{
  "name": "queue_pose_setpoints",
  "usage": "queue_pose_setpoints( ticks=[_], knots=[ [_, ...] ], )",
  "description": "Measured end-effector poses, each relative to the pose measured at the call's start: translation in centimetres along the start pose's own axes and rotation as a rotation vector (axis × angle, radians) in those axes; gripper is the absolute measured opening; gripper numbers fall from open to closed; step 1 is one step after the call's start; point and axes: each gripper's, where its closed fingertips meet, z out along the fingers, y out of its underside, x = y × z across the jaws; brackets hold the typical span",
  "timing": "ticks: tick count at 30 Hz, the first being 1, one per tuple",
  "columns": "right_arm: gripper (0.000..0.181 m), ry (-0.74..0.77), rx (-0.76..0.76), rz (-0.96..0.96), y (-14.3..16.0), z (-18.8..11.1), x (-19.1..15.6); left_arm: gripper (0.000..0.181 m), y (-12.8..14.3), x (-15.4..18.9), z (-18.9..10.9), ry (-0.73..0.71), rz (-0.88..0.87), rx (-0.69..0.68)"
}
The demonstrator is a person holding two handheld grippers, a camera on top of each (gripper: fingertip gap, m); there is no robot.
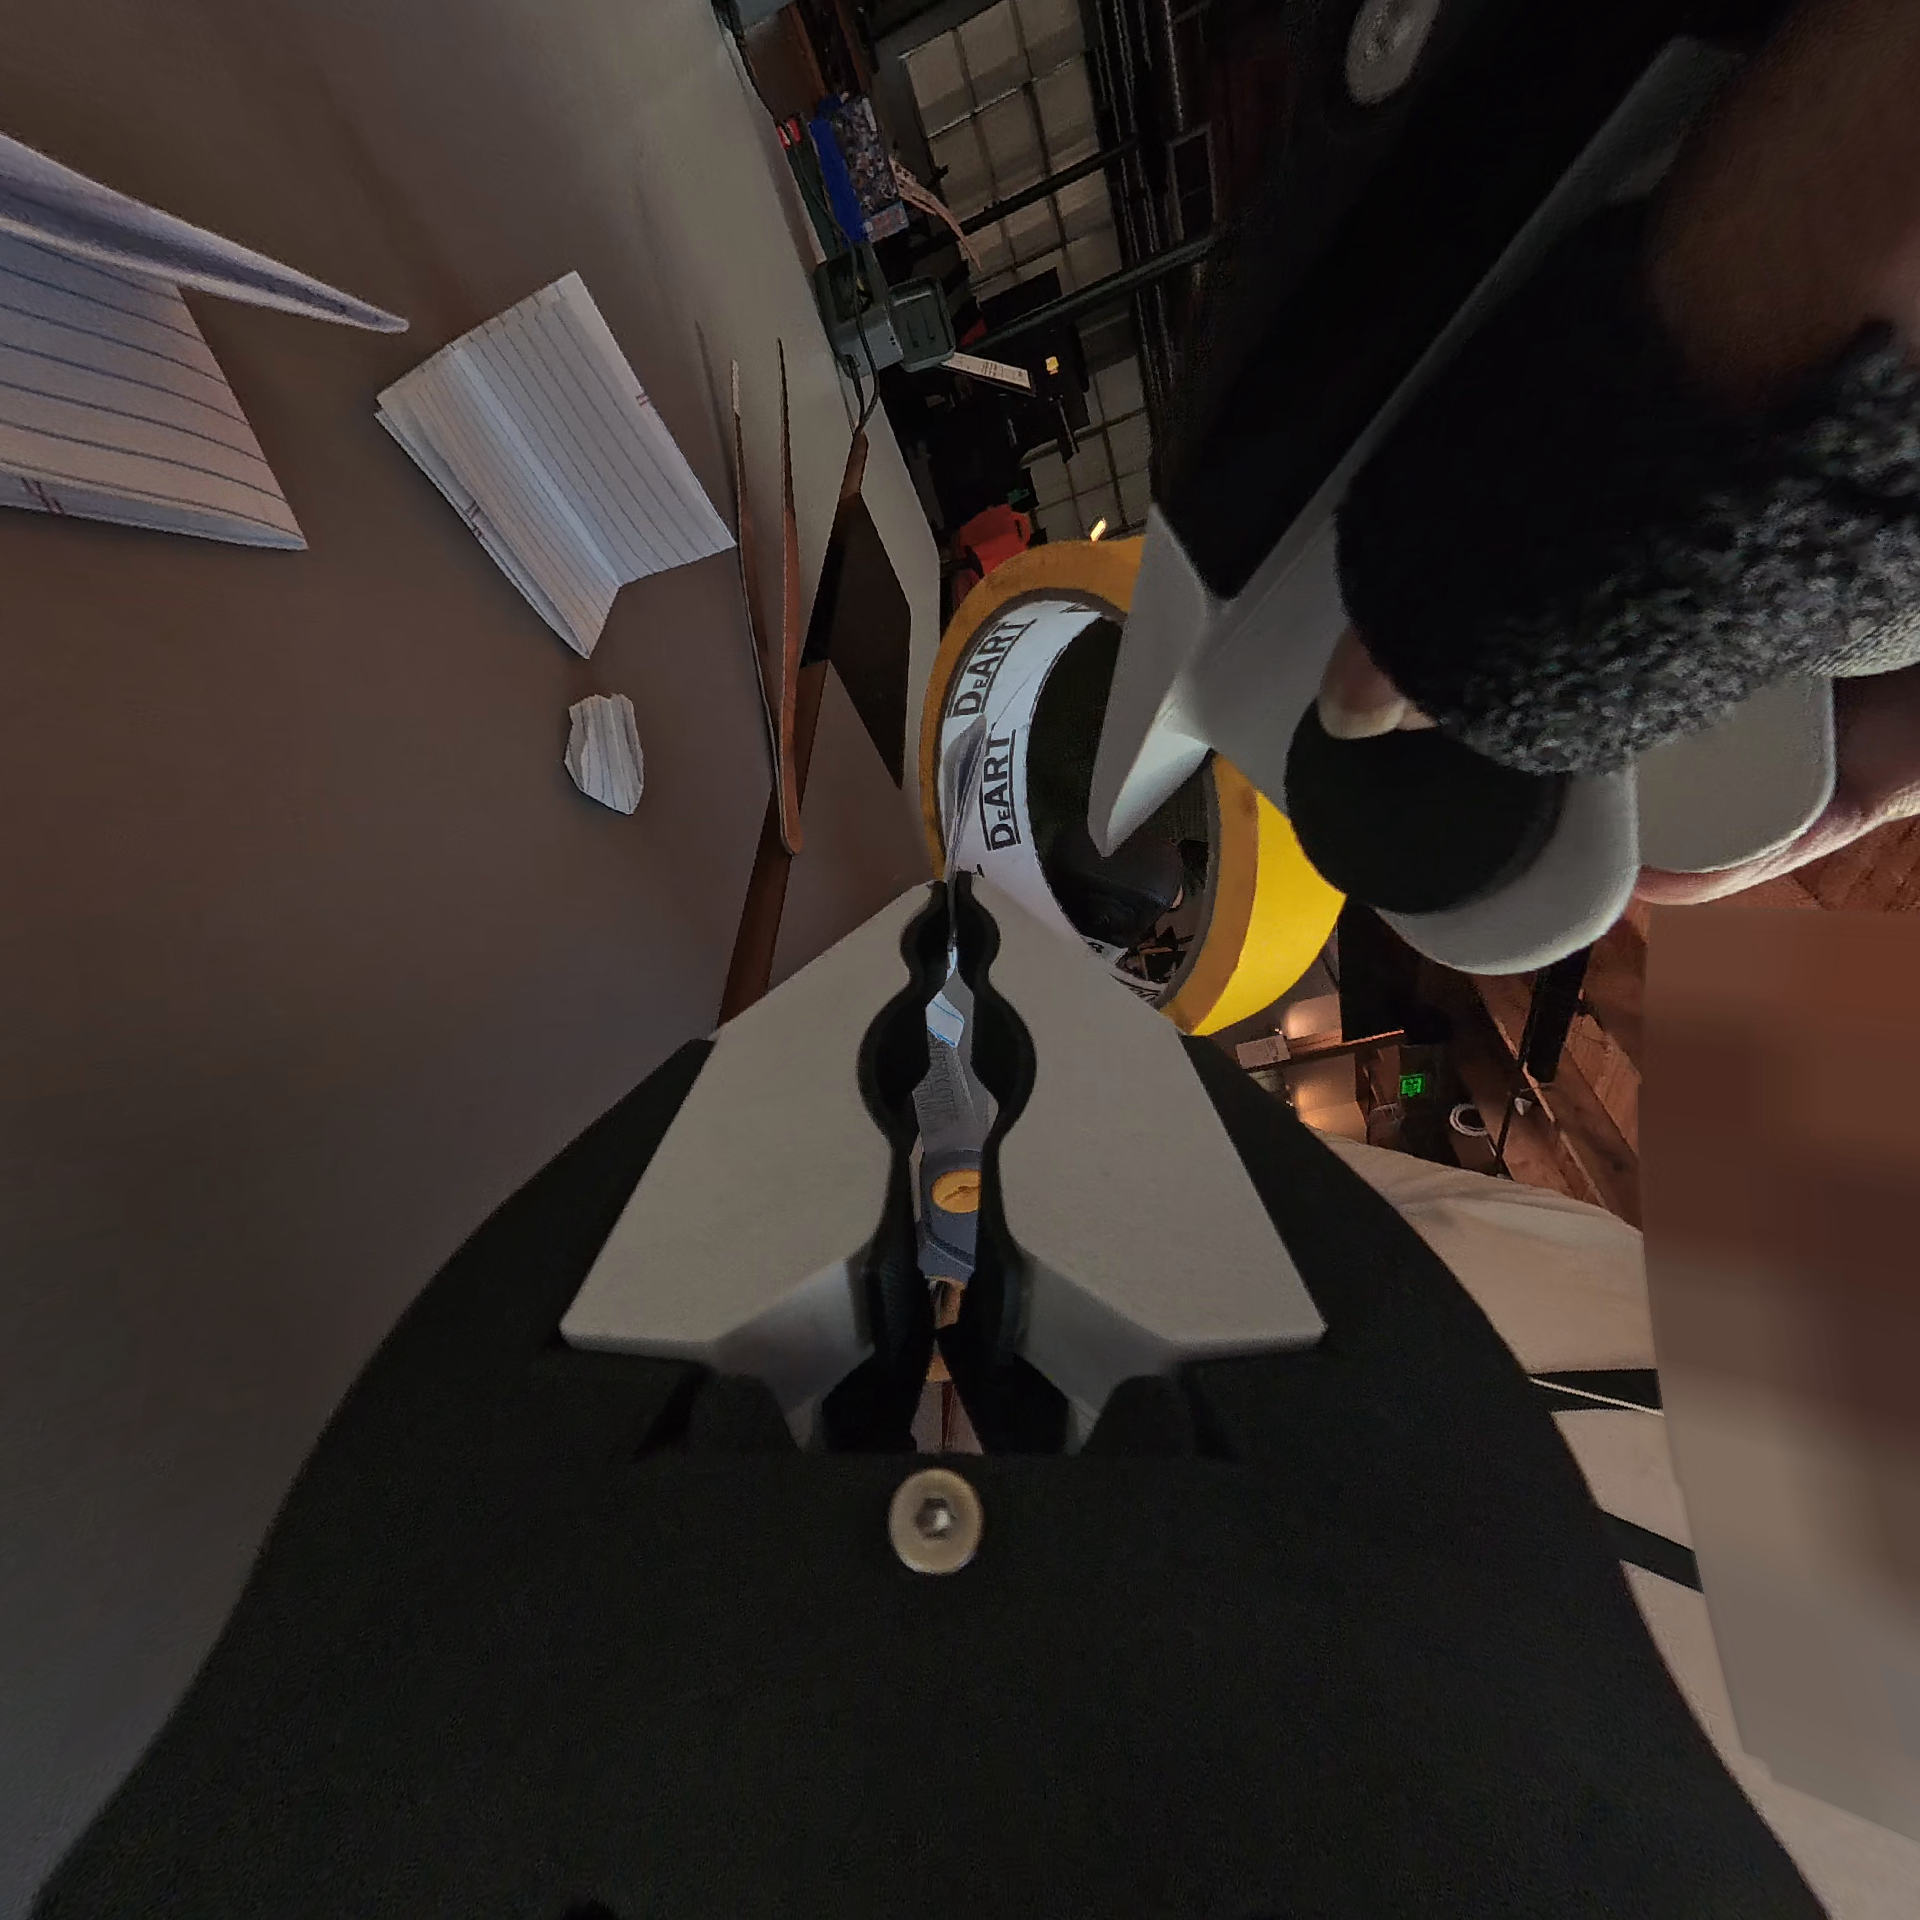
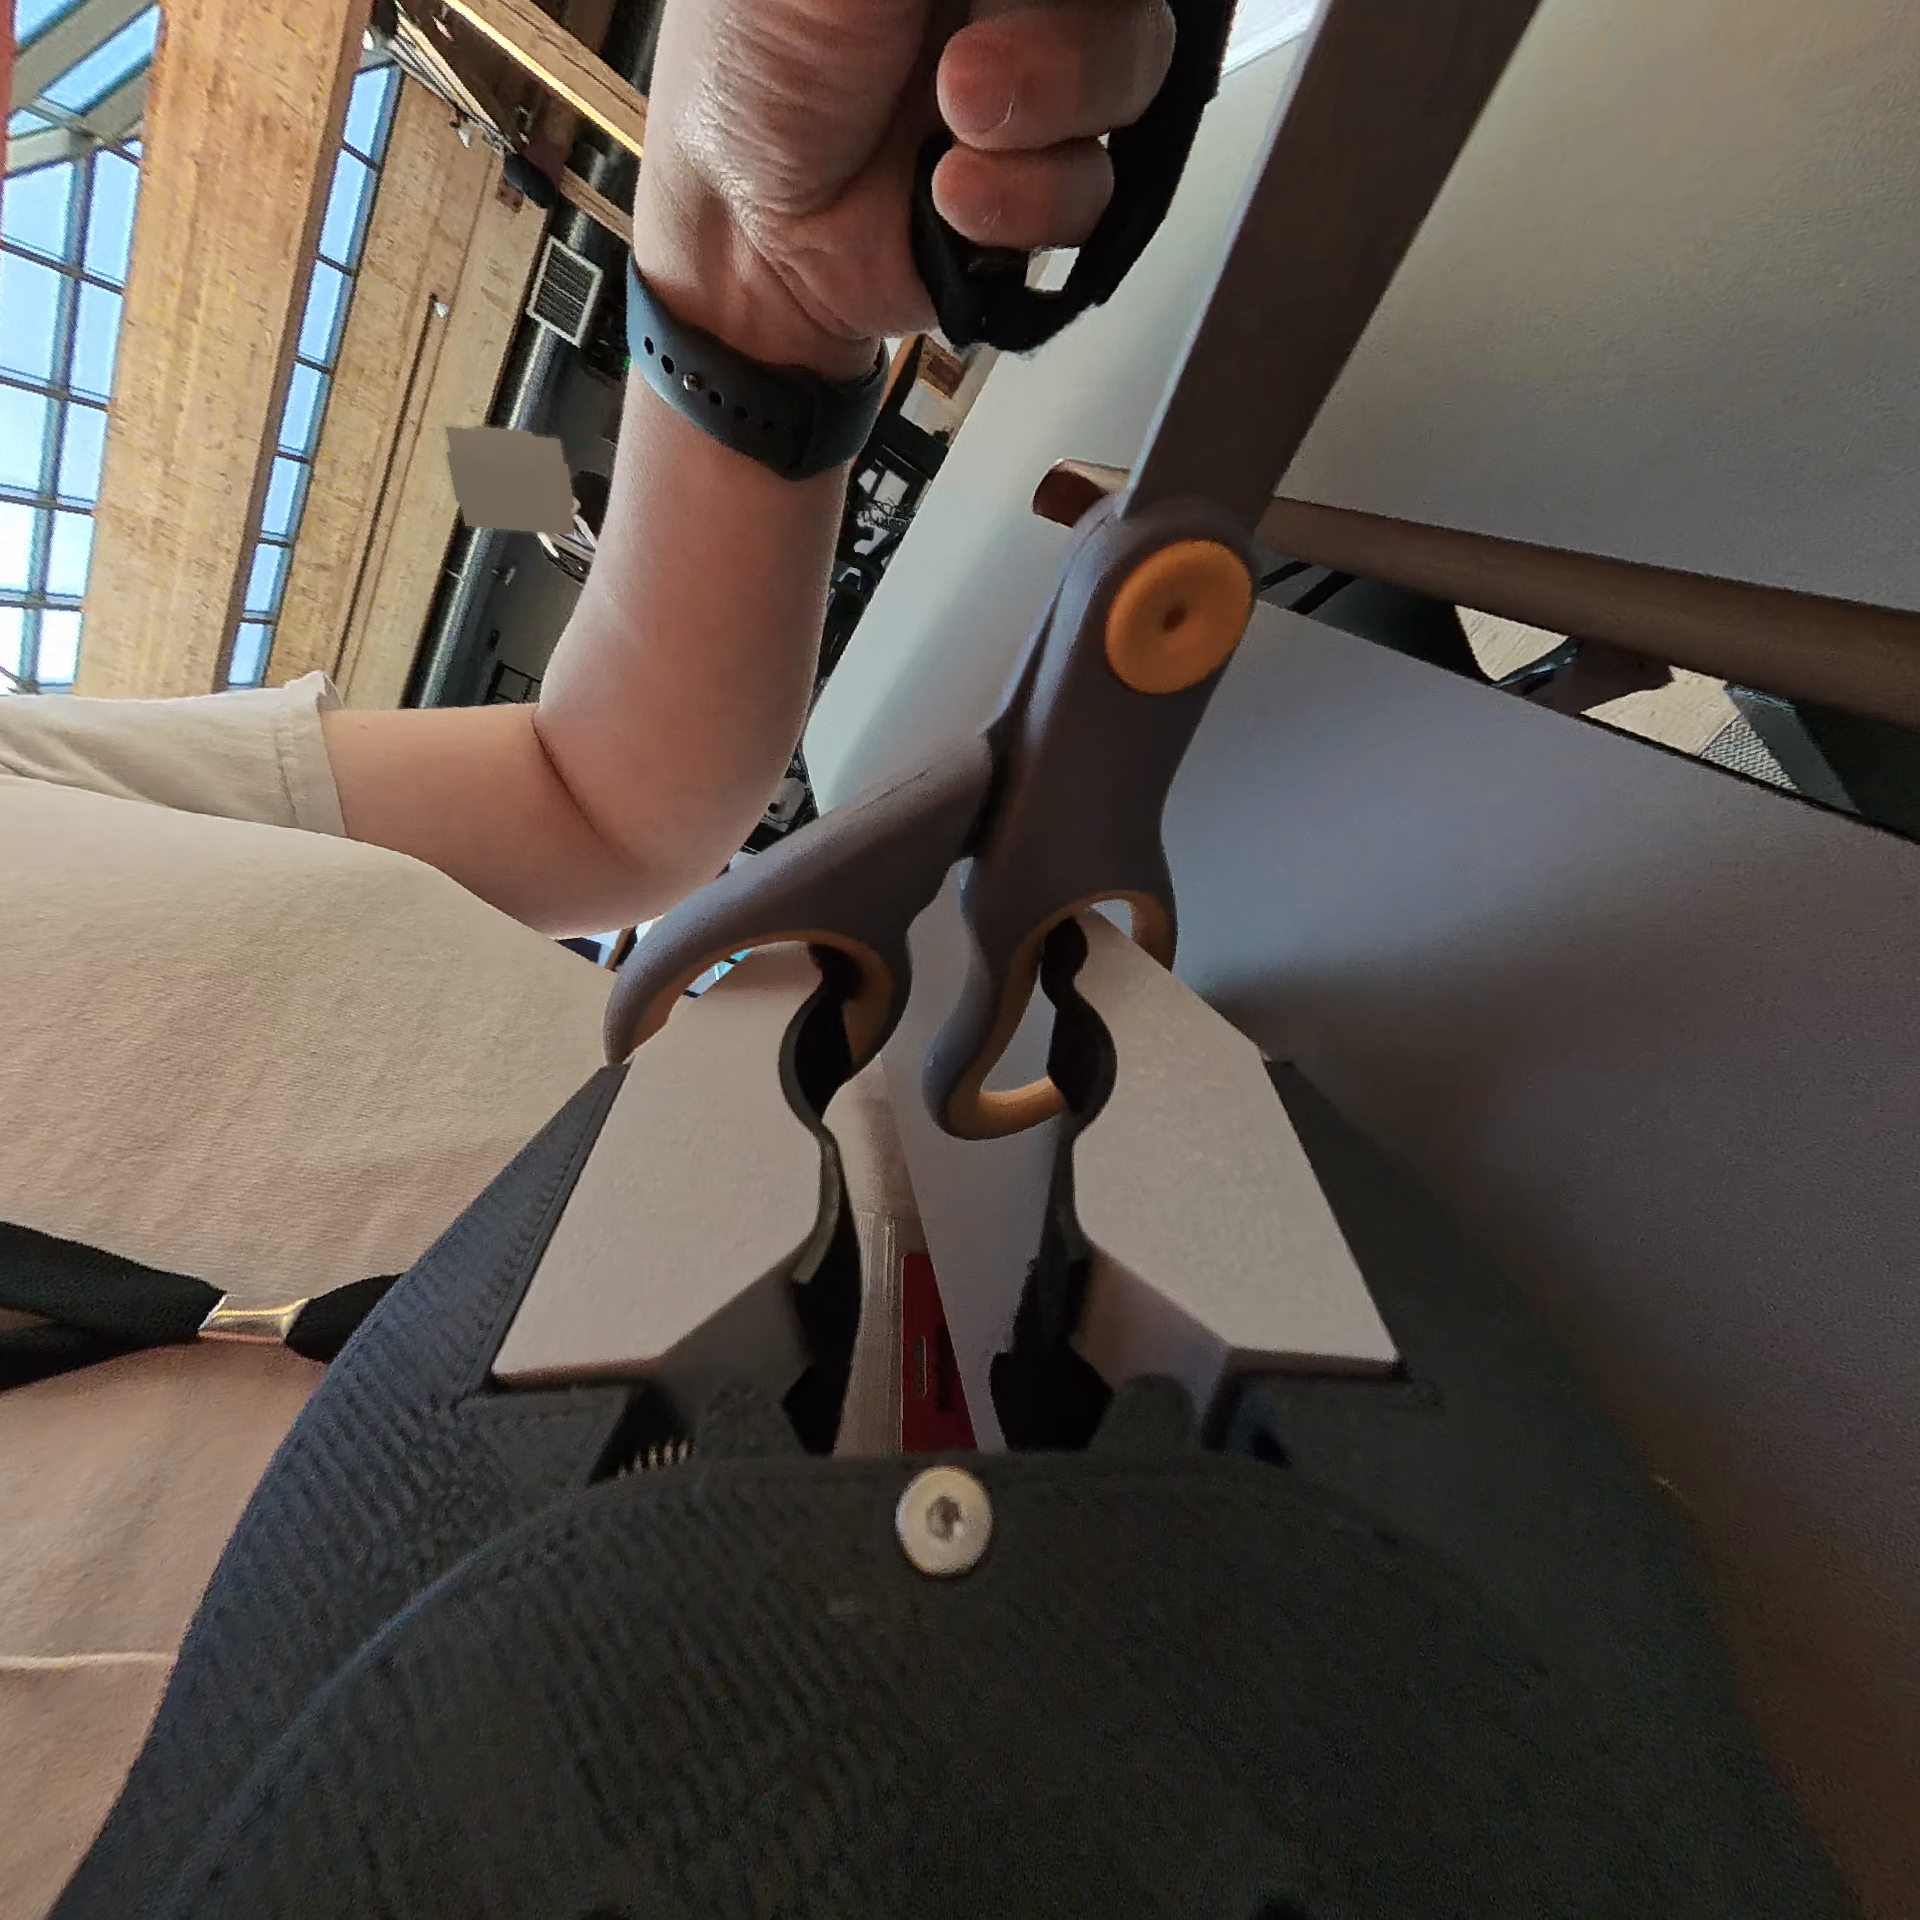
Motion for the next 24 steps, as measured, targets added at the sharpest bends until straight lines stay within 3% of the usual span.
queue_pose_setpoints(
  ticks=[24],
  knots=[
    [0.029, 0.078, 0.039, -0.047, -0.82, -0.73, 0.41, 0.0, -0.79, 0.21, -0.38, 0.043, -0.001, 0.023]
  ],
)
